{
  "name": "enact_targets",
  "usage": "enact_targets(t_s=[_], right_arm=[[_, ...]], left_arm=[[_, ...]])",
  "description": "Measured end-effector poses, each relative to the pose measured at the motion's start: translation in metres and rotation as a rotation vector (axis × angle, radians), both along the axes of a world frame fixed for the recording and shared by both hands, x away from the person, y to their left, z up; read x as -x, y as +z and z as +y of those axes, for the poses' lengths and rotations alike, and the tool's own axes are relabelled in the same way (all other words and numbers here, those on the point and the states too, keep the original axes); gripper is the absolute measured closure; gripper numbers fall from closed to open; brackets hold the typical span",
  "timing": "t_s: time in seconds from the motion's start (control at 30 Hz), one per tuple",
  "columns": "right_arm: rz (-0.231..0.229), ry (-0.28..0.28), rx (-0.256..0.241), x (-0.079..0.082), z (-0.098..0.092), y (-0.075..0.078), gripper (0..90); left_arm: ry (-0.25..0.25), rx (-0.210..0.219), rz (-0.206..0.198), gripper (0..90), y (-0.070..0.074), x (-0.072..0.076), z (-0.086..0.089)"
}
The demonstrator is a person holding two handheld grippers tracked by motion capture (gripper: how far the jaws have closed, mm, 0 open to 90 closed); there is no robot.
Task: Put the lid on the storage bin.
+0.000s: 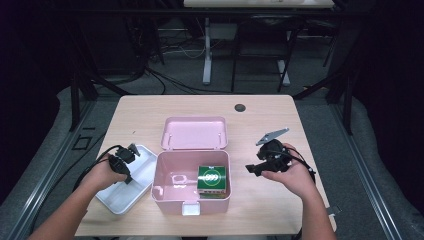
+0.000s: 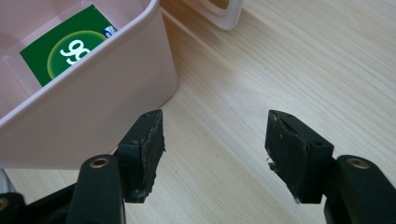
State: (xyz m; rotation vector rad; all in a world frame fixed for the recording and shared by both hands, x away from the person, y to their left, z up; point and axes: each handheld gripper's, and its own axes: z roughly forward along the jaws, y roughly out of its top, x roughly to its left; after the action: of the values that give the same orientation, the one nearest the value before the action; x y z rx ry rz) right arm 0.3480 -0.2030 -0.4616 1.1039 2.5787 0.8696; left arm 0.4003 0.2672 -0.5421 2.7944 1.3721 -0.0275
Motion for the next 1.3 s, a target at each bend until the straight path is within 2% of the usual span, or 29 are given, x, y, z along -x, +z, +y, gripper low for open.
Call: enact_targets(t_s=[0.1, 0.23, 0.37, 0.43, 0.9, 0.97, 1.3], right_arm=[[-0.003, 0.003, 0.001, 0.0, 0.001, 0.0, 37.5], [-0.002, 0.003, -0.007, 0.0, 0.001, -0.001, 37.6], [-0.003, 0.003, -0.004, 0.0, 0.001, 0.0, 37.6], [-0.001, 0.002, -0.004, 0.0, 0.001, -0.001, 37.6], [0.011, 0.005, -0.011, 0.0, 0.002, -0.003, 37.6], [0.011, 0.002, -0.01, 0.0, 0.002, -0.003, 37.6], [0.011, 0.002, -0.008, 0.0, 0.001, -0.003, 37.6]], left_arm=[[0.007, 0.001, 0.007, 88.5, 0.0, 0.0, 0.0], [0.017, -0.023, 0.008, 88.9, 0.002, -0.001, 0.001], [0.029, -0.008, 0.019, 89.1, 0.006, -0.001, 0.004], [0.03, -0.009, 0.01, 89.1, 0.01, -0.001, 0.006], [0.035, 0.027, -0.03, 89.1, 0.046, 0.005, 0.018], [0.033, 0.032, -0.026, 89.1, 0.05, 0.005, 0.019], [0.016, 0.037, -0.051, 89.2, 0.08, 0.01, 0.021]])
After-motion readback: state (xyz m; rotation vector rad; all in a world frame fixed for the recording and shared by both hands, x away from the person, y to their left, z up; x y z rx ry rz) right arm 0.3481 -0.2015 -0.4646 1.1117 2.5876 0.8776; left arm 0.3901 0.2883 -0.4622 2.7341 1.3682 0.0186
